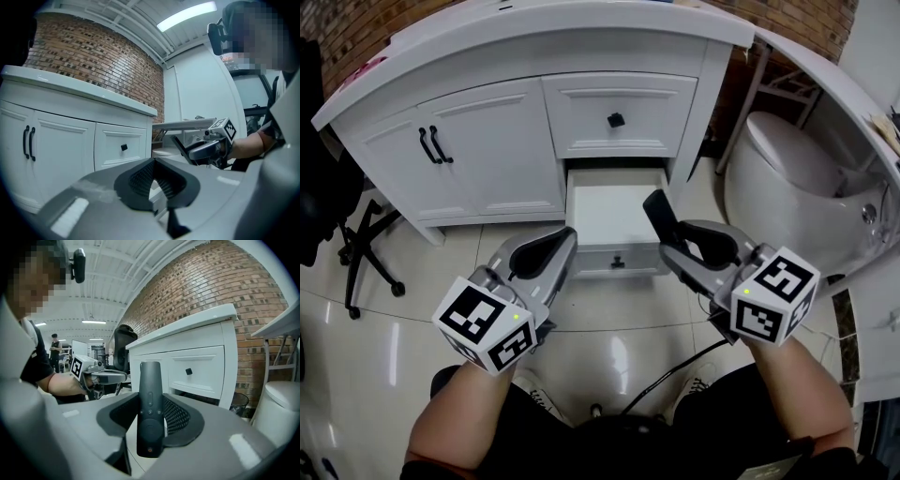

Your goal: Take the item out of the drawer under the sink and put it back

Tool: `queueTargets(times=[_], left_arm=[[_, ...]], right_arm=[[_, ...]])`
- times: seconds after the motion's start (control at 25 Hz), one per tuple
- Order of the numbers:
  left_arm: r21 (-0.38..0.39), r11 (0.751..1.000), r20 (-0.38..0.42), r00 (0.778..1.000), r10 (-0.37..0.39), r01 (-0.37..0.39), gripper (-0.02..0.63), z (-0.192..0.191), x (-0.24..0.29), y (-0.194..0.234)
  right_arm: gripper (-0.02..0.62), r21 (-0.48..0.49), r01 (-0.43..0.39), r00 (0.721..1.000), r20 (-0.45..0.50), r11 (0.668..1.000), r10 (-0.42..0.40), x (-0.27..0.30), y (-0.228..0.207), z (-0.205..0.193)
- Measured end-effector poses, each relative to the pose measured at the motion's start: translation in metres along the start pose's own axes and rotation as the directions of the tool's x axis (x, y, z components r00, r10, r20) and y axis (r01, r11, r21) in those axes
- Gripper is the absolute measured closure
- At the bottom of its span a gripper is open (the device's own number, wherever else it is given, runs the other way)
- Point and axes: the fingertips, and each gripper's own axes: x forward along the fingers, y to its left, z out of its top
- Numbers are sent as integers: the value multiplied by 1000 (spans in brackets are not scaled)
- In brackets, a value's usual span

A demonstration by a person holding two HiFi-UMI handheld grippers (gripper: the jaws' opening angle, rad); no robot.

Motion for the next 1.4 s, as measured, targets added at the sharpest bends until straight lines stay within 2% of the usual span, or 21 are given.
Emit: queueTargets(times=[0.4,1.4], left_arm=[[18,1000,-28,1000,12,-12,601,-4,0,3],[15,1000,-21,1000,21,-21,600,-1,-1,4]], right_arm=[[429,-17,16,1000,1,1000,-16,3,-1,1],[428,16,2,1000,-19,1000,-2,10,-1,-2]])
